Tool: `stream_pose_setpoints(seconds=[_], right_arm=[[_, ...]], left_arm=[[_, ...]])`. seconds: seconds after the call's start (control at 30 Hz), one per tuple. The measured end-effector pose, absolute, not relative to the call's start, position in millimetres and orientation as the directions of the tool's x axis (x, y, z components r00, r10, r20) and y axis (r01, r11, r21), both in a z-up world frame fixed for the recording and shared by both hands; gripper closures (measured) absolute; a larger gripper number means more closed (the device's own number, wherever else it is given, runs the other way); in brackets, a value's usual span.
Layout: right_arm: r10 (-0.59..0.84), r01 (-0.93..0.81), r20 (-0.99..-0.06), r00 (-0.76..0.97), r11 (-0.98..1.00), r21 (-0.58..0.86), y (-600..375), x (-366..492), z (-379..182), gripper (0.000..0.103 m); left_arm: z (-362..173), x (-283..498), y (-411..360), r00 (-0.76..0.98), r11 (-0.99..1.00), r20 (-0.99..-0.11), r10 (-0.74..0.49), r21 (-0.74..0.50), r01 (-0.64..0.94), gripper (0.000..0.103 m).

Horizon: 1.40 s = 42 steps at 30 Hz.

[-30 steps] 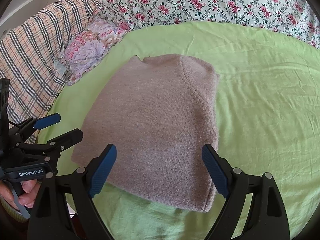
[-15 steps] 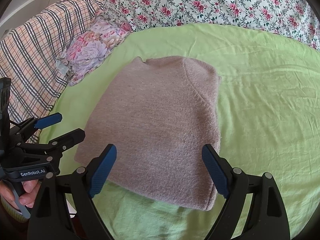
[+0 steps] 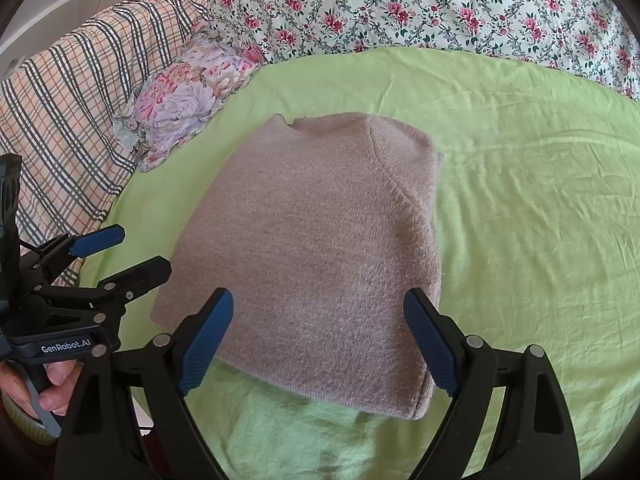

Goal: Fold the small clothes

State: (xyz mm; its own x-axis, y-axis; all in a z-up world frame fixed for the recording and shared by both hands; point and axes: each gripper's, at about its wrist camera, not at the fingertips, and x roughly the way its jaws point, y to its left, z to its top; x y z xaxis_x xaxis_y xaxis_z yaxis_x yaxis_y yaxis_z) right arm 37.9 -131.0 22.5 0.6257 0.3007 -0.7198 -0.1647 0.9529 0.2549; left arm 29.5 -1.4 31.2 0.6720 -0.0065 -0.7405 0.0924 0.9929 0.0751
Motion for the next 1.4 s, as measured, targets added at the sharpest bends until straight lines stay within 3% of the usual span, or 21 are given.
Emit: stream_pose_setpoints(seconds=[1.4], right_arm=[[0.293, -0.147, -0.71, 0.64, 0.954, 0.261, -135.7, 46.4, 26.4, 0.016]], left_arm=[[33.3, 44.2, -1.8, 0.681, 0.993, -0.732, 0.001, 0.081, 0.086, 0.012]])
